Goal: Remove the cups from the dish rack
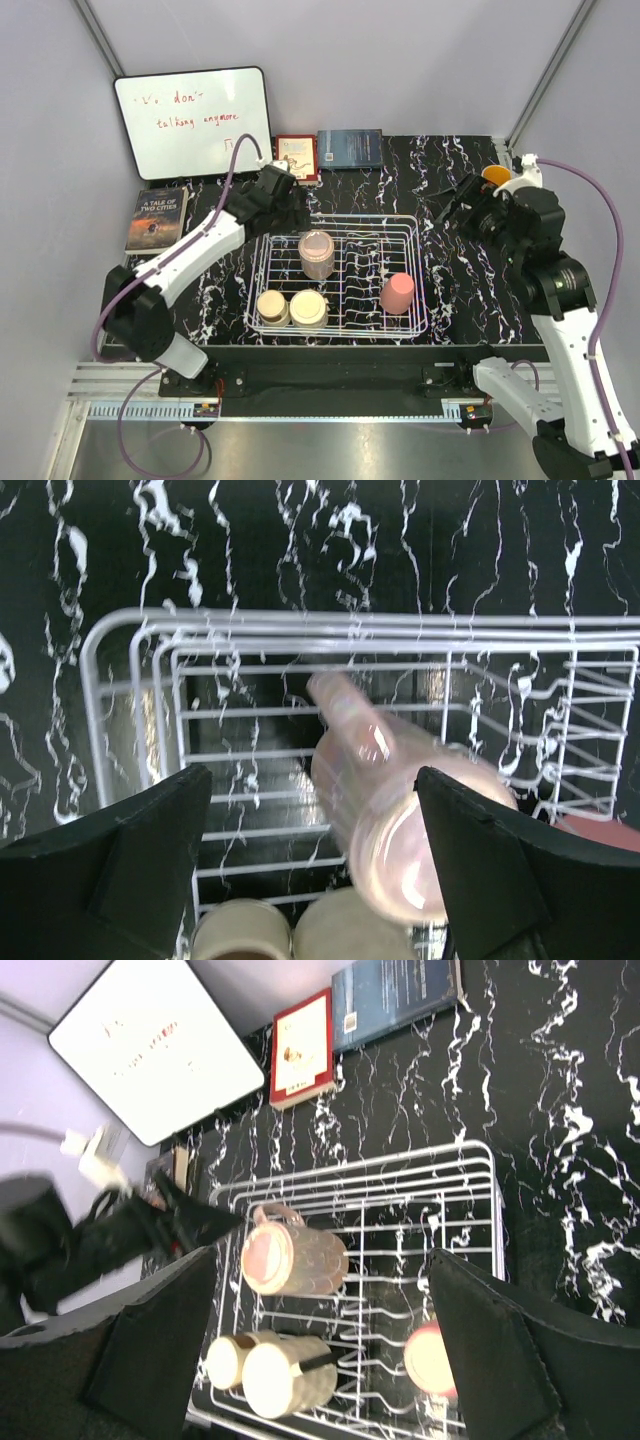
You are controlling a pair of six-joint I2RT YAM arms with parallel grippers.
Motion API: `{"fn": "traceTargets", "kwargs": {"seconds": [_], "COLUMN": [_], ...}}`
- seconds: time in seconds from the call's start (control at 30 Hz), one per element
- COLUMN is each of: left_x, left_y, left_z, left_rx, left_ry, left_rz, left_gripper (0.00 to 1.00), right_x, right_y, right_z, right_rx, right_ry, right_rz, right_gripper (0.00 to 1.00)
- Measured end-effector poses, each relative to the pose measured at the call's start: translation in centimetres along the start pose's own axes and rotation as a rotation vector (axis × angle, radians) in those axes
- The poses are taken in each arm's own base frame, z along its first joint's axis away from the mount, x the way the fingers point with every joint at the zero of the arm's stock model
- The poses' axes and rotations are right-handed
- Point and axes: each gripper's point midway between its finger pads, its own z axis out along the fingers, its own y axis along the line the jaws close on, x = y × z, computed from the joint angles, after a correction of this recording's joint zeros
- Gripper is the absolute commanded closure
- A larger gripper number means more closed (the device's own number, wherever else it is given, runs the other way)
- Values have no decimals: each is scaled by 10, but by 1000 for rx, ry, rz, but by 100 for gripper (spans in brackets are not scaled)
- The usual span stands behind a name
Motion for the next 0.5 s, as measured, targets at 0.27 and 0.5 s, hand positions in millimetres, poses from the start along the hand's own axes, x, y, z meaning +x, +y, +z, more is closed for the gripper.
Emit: {"fn": "traceTargets", "kwargs": {"seconds": [0.27,0.5], "left_x": [-5,1], "left_y": [5,-8], "left_z": [42,51], "left_rx": [-46,-17], "left_ry": [55,85], "left_rz": [-49,-199], "left_gripper": [17,22], "right_x": [35,46], "right_y": [-23,-32], "right_z": [-15,-18], "right_rx": [26,47], "right_ry": [65,92], "right_rz": [-14,-36], "right_gripper": [6,5]}}
